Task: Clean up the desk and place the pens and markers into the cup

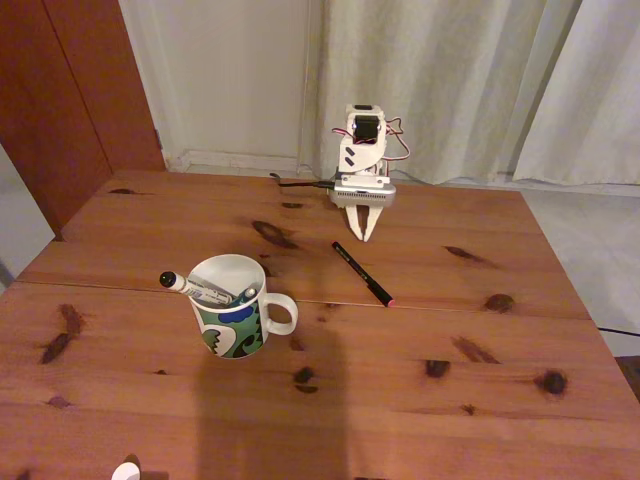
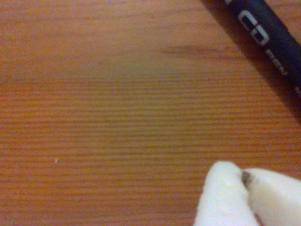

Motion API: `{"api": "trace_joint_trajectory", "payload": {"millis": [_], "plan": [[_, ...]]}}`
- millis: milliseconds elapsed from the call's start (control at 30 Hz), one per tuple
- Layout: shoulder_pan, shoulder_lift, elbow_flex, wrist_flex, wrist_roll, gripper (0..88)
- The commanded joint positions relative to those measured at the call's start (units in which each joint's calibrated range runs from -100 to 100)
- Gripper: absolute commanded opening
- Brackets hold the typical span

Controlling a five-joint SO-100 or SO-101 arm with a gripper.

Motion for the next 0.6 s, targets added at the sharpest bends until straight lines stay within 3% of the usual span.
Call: {"api": "trace_joint_trajectory", "payload": {"millis": [0, 300, 567], "plan": [[-0.10, -0.66, 0.49, 0.53, 0.31, 0.8], [-0.42, -0.25, -1.31, -3.34, 0.31, 0.8], [-0.42, 2.40, -13.58, -6.87, 0.31, 0.8]]}}
